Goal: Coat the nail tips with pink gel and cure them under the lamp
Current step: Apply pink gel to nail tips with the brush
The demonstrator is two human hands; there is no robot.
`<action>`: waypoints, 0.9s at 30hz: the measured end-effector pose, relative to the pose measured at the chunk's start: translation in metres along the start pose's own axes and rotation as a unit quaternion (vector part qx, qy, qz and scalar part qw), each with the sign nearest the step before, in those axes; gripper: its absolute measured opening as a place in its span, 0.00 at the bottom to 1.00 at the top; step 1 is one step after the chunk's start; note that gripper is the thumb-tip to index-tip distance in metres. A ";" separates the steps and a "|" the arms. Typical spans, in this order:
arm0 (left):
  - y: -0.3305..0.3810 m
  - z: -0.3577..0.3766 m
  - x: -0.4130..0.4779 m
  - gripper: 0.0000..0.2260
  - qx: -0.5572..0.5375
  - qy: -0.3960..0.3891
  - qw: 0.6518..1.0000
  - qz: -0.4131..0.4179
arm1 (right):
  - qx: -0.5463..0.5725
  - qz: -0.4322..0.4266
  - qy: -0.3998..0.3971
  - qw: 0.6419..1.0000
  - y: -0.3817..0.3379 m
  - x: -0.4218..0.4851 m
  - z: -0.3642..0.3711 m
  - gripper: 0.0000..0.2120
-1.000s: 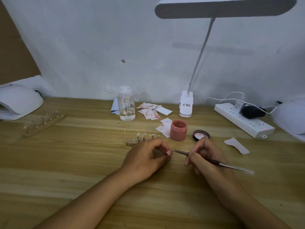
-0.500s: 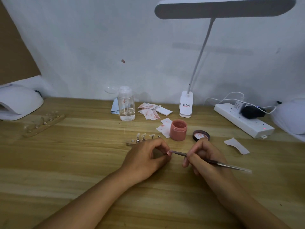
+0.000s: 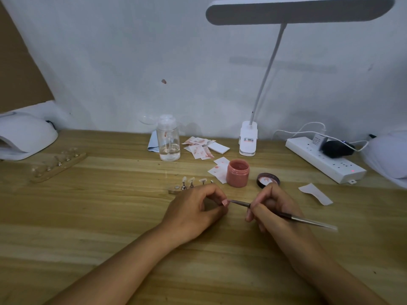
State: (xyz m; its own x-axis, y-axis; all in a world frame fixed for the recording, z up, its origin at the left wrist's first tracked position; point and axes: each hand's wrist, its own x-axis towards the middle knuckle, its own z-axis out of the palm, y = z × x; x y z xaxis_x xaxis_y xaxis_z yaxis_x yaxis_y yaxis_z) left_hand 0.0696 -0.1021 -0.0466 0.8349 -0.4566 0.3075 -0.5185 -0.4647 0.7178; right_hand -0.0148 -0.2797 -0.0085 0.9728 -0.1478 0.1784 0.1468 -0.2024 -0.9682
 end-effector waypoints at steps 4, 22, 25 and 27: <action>0.000 0.000 0.000 0.05 0.000 -0.001 1.000 -0.003 | -0.003 -0.003 0.003 1.000 0.001 0.001 0.000 0.04; 0.001 0.000 0.000 0.06 -0.001 0.000 1.000 -0.009 | -0.005 -0.001 0.013 1.000 0.001 0.001 0.001 0.05; 0.001 0.000 0.000 0.06 0.001 -0.001 1.000 -0.011 | -0.010 0.004 0.009 1.000 0.001 0.001 0.001 0.05; 0.001 0.000 -0.001 0.05 0.002 -0.001 1.000 -0.013 | -0.010 0.002 0.010 1.000 0.001 0.001 0.000 0.05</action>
State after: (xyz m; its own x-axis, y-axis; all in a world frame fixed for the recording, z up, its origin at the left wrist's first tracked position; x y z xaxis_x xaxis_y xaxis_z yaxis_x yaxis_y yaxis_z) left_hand 0.0684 -0.1024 -0.0457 0.8476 -0.4457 0.2879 -0.4978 -0.4799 0.7224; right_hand -0.0135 -0.2796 -0.0096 0.9694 -0.1681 0.1789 0.1398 -0.2214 -0.9651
